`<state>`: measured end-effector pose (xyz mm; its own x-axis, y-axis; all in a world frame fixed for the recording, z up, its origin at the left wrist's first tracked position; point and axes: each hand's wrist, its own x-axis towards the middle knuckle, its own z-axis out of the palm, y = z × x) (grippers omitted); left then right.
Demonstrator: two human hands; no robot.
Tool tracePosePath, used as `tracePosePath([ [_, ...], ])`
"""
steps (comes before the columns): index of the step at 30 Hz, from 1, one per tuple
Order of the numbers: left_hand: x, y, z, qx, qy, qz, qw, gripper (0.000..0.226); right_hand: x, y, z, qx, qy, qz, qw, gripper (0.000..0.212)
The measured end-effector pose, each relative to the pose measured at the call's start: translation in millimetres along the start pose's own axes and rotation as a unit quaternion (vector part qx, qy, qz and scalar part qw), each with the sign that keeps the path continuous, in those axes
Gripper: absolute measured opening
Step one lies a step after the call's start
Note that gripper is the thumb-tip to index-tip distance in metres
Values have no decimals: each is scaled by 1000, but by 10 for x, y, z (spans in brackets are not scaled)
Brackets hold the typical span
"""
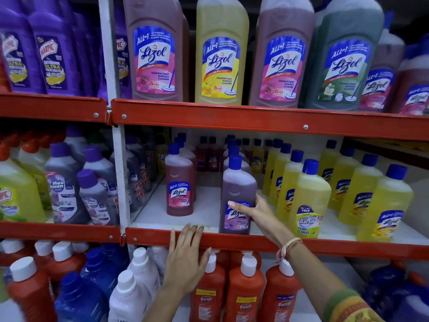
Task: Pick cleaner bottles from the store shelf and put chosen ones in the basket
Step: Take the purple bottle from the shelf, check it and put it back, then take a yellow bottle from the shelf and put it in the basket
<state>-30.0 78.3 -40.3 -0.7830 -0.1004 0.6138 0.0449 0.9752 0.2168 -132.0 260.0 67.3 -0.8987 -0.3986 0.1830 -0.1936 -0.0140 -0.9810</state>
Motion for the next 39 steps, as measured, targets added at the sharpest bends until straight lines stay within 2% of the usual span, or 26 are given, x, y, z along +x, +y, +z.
tracePosePath([
  [3, -61, 155, -37, -26, 19, 5, 999, 52, -132, -33, -52, -13, 13, -30, 999, 69],
  [7, -77, 529, -53, -85, 44, 48, 994, 45, -370, -96, -279, -94, 54, -114, 988, 68],
  [10, 33, 874, -16, -108, 54, 81, 989, 43, -544, -194, -564, -111, 72, -164, 978, 60],
  [15, 228, 1320, 113, -101, 41, 123, 986, 40, -771, -332, -1110, -100, 135, -232, 958, 46],
  [18, 294, 1454, 226, -93, 19, 131, 987, 40, -876, -284, -1380, -110, 199, -249, 941, 44],
  [20, 316, 1523, 293, -76, -1, 138, 988, 42, -864, -207, -1522, -143, 246, -245, 927, 52],
  [22, 309, 1587, 345, -53, -33, 129, 990, 48, -788, -115, -1662, -185, 254, -210, 926, 72],
  [24, 275, 1617, 386, -21, -70, 116, 991, 59, -691, -20, -1760, -196, 206, -146, 948, 95],
  [26, 247, 1646, 410, 12, -88, 104, 991, 64, -610, 97, -1820, -165, 136, -91, 973, 106],
  [28, 248, 1688, 405, 29, -96, 89, 991, 66, -544, 191, -1827, -139, 83, -54, 985, 99],
  [31, 262, 1722, 409, 42, -101, 83, 991, 70, -417, 285, -1762, -73, 68, -22, 995, 78],
  [35, 228, 1707, 454, 20, -86, 85, 992, 80, -319, 314, -1653, -5, 114, -29, 993, 70],
  [39, 237, 1671, 486, 45, -78, 92, 992, 73, -307, 299, -1525, -41, 196, -78, 977, 63],
])
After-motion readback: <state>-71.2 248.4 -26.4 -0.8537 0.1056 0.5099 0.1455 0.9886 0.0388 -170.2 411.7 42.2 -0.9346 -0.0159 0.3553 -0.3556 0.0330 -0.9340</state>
